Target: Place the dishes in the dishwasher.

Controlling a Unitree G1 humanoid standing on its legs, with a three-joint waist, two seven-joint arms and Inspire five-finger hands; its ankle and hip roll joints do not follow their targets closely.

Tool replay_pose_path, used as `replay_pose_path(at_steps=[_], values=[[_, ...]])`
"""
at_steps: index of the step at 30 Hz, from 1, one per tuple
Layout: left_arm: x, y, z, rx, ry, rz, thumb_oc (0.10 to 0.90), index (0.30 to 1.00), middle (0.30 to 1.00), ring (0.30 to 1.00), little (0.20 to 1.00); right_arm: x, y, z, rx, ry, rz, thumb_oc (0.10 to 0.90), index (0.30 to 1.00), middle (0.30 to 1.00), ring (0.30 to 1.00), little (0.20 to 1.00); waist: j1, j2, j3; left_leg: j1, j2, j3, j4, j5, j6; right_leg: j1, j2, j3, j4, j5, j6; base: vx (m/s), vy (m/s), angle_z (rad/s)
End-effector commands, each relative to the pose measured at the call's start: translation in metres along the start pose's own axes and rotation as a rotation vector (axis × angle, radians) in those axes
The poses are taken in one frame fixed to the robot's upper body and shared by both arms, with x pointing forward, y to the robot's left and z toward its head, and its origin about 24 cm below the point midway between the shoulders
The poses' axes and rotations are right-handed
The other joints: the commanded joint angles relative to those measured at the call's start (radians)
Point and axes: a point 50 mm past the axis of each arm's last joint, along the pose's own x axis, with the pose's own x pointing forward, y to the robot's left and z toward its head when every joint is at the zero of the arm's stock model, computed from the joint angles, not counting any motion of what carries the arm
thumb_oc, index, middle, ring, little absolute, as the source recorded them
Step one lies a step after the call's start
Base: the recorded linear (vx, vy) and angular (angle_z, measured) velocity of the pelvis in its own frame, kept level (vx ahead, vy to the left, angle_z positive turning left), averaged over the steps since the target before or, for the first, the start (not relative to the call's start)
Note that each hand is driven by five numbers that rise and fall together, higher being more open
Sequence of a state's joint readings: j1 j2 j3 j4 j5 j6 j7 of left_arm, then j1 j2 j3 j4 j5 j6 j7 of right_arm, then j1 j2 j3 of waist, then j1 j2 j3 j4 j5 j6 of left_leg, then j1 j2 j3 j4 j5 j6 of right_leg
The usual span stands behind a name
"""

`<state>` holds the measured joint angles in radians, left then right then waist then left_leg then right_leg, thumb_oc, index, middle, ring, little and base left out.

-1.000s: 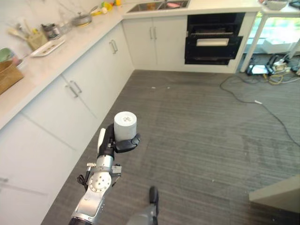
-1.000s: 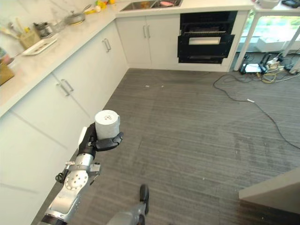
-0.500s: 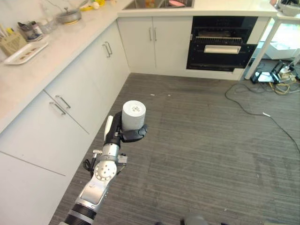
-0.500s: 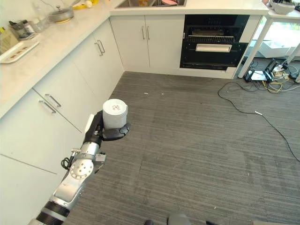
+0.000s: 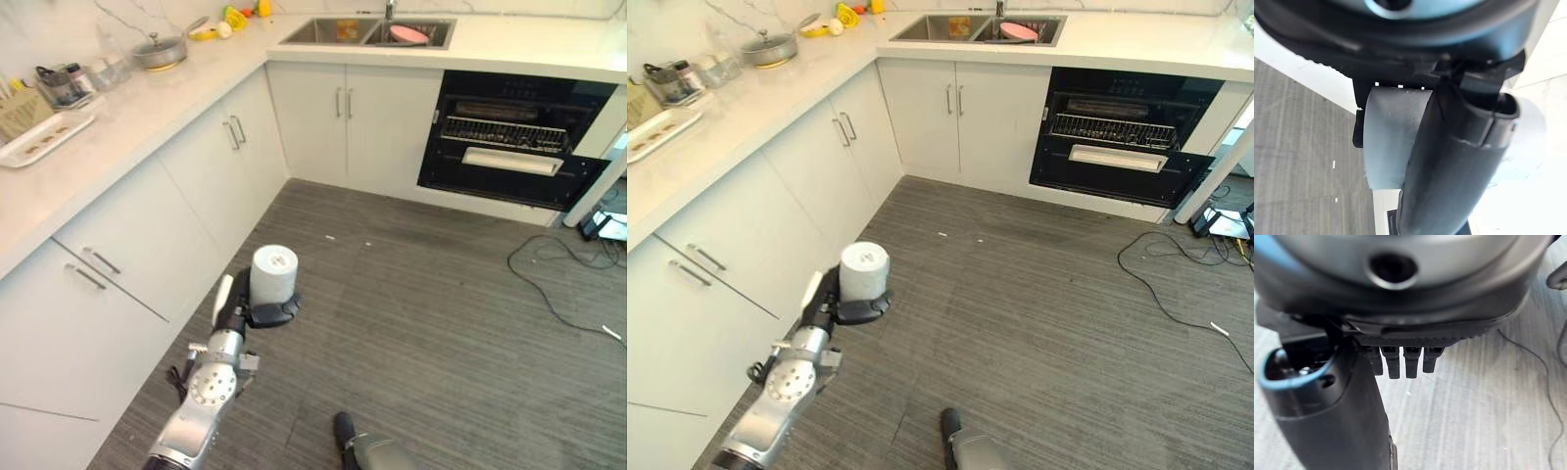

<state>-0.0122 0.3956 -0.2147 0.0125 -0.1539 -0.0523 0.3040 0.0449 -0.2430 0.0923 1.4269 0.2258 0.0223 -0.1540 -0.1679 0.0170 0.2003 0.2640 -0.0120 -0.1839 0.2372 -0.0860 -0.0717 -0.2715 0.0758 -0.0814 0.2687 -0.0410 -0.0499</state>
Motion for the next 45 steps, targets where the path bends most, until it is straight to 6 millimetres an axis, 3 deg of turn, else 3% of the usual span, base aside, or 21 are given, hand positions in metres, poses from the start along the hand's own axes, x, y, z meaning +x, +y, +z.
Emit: replay_pose_path(at_steps=[1,2,3,4,8,12,14,15,16,21,23,26,29,31,34,35,37,38,39,40,45], values=[[0.016,0.001,0.070,-0.165,-0.345,0.020,0.400,0.300,0.300,0.300,0.300,0.002,-0.025,-0.001,0.018,-0.013,-0.063,0.800,0.900,0.900,0.900,0.900,-0.055,0.022,-0.056,-0.039,0.031,0.018,0.004,0.177,-0.120,0.130,-0.011,0.102,-0.266,0.077,0.107,0.22,-0.251,0.25],[0.016,0.001,0.070,-0.165,-0.345,0.020,0.400,0.300,0.300,0.300,0.300,0.002,-0.025,-0.001,0.018,-0.013,-0.064,0.800,0.900,0.900,0.900,0.900,-0.055,0.022,-0.055,-0.040,0.031,0.018,0.007,0.176,-0.120,0.132,-0.011,0.103,-0.268,0.079,0.107,0.22,-0.330,0.14],[0.016,0.004,0.073,-0.164,-0.364,0.027,0.400,0.300,0.300,0.300,0.300,0.002,-0.034,0.022,0.049,-0.093,-0.086,0.800,0.900,0.900,0.900,0.900,-0.045,-0.003,-0.041,-0.087,0.018,0.047,0.182,0.268,-0.136,0.172,-0.030,0.125,-0.271,0.056,0.093,0.22,-0.369,-0.13],[0.016,0.006,0.076,-0.167,-0.375,0.034,0.400,0.300,0.300,0.300,0.300,0.001,-0.040,0.038,0.073,-0.147,-0.097,0.800,0.900,0.900,0.900,0.900,-0.031,-0.026,-0.023,-0.139,-0.015,0.061,0.312,0.281,-0.130,0.198,-0.046,0.153,-0.274,0.048,0.082,0.32,-0.478,-0.37],[0.014,0.007,0.073,-0.187,-0.363,0.045,0.400,0.300,0.300,0.300,0.300,-0.001,-0.046,0.051,0.071,-0.194,-0.107,0.800,0.900,0.900,0.900,0.900,0.011,-0.066,0.006,-0.307,-0.044,0.165,0.479,0.199,-0.095,0.273,-0.093,0.202,-0.283,0.022,0.069,0.23,-0.186,-0.37],[0.009,0.010,0.063,-0.184,-0.320,0.053,0.400,0.300,0.300,0.300,0.300,0.000,-0.049,0.041,0.066,-0.165,-0.112,0.800,0.900,0.900,0.900,0.900,0.061,-0.052,0.023,-0.441,-0.012,0.278,0.246,0.128,-0.061,0.349,-0.109,0.226,-0.277,-0.033,0.078,0.42,-0.011,-0.47],[0.008,0.009,0.056,-0.168,-0.292,0.054,0.400,0.300,0.300,0.300,0.300,0.001,-0.050,0.028,0.023,-0.114,-0.117,0.800,0.900,0.900,0.900,0.900,0.093,-0.016,0.030,-0.490,0.023,0.298,-0.040,0.152,-0.047,0.411,-0.109,0.227,-0.288,-0.086,0.092,0.47,0.075,-0.74],[0.008,0.009,0.056,-0.169,-0.291,0.053,0.400,0.300,0.300,0.300,0.300,0.001,-0.051,0.027,0.022,-0.113,-0.118,0.800,0.900,0.900,0.900,0.900,0.094,-0.020,0.029,-0.478,0.017,0.299,-0.058,0.158,-0.046,0.415,-0.114,0.227,-0.288,-0.089,0.093,0.53,0.082,-0.58],[0.007,0.006,0.051,-0.168,-0.269,0.051,0.400,0.300,0.300,0.300,0.300,0.002,-0.052,0.016,-0.002,-0.065,-0.122,0.800,0.900,0.900,0.900,0.900,0.117,-0.012,0.024,-0.514,0.027,0.302,-0.234,0.217,-0.057,0.474,-0.133,0.236,-0.300,-0.122,0.107,0.55,0.075,-0.38],[0.006,0.007,0.047,-0.151,-0.252,0.061,0.400,0.300,0.300,0.300,0.300,0.002,-0.047,-0.002,-0.047,0.006,-0.105,0.800,0.900,0.900,0.900,0.900,0.149,-0.020,-0.002,-0.581,0.058,0.344,-0.307,0.281,-0.092,0.590,-0.197,0.285,-0.315,-0.166,0.136,0.50,0.095,-0.44],[0.004,0.009,0.046,-0.163,-0.246,0.066,0.400,0.300,0.300,0.300,0.300,0.002,-0.045,-0.011,-0.063,0.037,-0.100,0.800,0.900,0.900,0.900,0.900,0.154,-0.015,-0.031,-0.543,0.063,0.308,-0.311,0.311,-0.089,0.609,-0.236,0.301,-0.321,-0.175,0.162,0.41,0.168,-0.10],[0.010,0.002,0.056,-0.158,-0.287,0.033,0.400,0.300,0.300,0.300,0.300,0.002,-0.046,-0.010,-0.018,0.041,-0.104,0.800,0.900,0.900,0.900,0.900,0.130,-0.022,-0.056,-0.528,0.056,0.358,-0.312,0.318,-0.081,0.586,-0.294,0.297,-0.305,-0.137,0.210,0.40,0.222,-1.03],[0.015,0.000,0.068,-0.121,-0.337,0.001,0.400,0.300,0.300,0.300,0.300,0.002,-0.031,0.006,0.050,-0.006,-0.062,0.800,0.900,0.900,0.900,0.900,0.113,-0.071,-0.106,-0.478,0.002,0.398,-0.311,0.251,-0.031,0.500,-0.381,0.337,-0.207,0.062,0.286,0.56,0.212,-1.14],[0.018,-0.002,0.074,-0.099,-0.359,-0.022,0.400,0.300,0.300,0.300,0.300,0.002,-0.026,0.020,0.030,-0.056,-0.051,0.800,0.900,0.900,0.900,0.900,0.112,-0.083,-0.105,-0.457,-0.010,0.407,-0.312,0.228,-0.014,0.464,-0.387,0.373,-0.154,0.161,0.297,0.25,0.115,-0.14],[0.019,-0.001,0.073,-0.080,-0.356,-0.021,0.400,0.300,0.300,0.300,0.300,0.000,-0.019,0.044,-0.022,-0.136,-0.048,0.800,0.900,0.900,0.900,0.900,0.121,-0.092,-0.103,-0.436,-0.007,0.427,-0.311,0.194,0.001,0.437,-0.394,0.359,-0.124,0.216,0.297,0.15,0.071,0.48],[0.019,0.000,0.072,-0.072,-0.350,-0.018,0.400,0.300,0.300,0.300,0.300,-0.001,-0.015,0.052,-0.030,-0.161,-0.042,0.800,0.900,0.900,0.900,0.900,0.121,-0.096,-0.103,-0.424,-0.003,0.434,-0.312,0.182,0.004,0.427,-0.378,0.350,-0.138,0.207,0.294,0.20,0.145,0.08],[0.021,0.000,0.072,-0.071,-0.345,-0.015,0.400,0.300,0.300,0.300,0.300,-0.003,-0.001,0.054,-0.021,-0.185,-0.014,0.800,0.900,0.900,0.900,0.900,0.113,-0.082,-0.101,-0.382,-0.010,0.422,-0.324,0.156,0.024,0.370,-0.235,0.340,-0.204,0.054,0.242,0.27,0.209,-0.33],[0.020,0.008,0.071,-0.060,-0.342,0.021,0.400,0.300,0.300,0.300,0.300,-0.003,0.002,0.054,-0.039,-0.195,-0.012,0.800,0.900,0.900,0.900,0.900,0.121,-0.083,-0.099,-0.360,-0.004,0.434,-0.324,0.134,0.019,0.386,-0.255,0.198,-0.236,0.031,0.240,0.20,0.110,-0.28],[0.020,0.008,0.071,-0.060,-0.342,0.021,0.400,0.300,0.300,0.300,0.300,-0.003,0.002,0.054,-0.039,-0.195,-0.012,0.800,0.900,0.900,0.900,0.900,0.121,-0.083,-0.099,-0.360,-0.004,0.434,-0.324,0.134,0.019,0.386,-0.255,0.198,-0.236,0.031,0.240,0.08,-0.016,-0.04],[0.019,0.014,0.067,-0.045,-0.329,0.049,0.400,0.300,0.300,0.300,0.300,-0.004,0.005,0.060,-0.056,-0.208,-0.010,0.800,0.900,0.900,0.900,0.900,0.134,-0.088,-0.099,-0.332,0.016,0.484,-0.323,0.115,0.008,0.398,-0.273,0.049,-0.287,0.038,0.254,0.02,-0.027,0.04],[0.017,0.015,0.062,-0.047,-0.308,0.043,0.400,0.300,0.300,0.300,0.300,-0.001,-0.001,0.033,-0.049,-0.102,-0.016,0.800,0.900,0.900,0.900,0.900,0.128,-0.088,-0.103,-0.298,0.039,0.508,-0.317,0.116,0.006,0.432,-0.235,0.072,-0.346,-0.023,0.236,0.08,0.001,-0.28]])
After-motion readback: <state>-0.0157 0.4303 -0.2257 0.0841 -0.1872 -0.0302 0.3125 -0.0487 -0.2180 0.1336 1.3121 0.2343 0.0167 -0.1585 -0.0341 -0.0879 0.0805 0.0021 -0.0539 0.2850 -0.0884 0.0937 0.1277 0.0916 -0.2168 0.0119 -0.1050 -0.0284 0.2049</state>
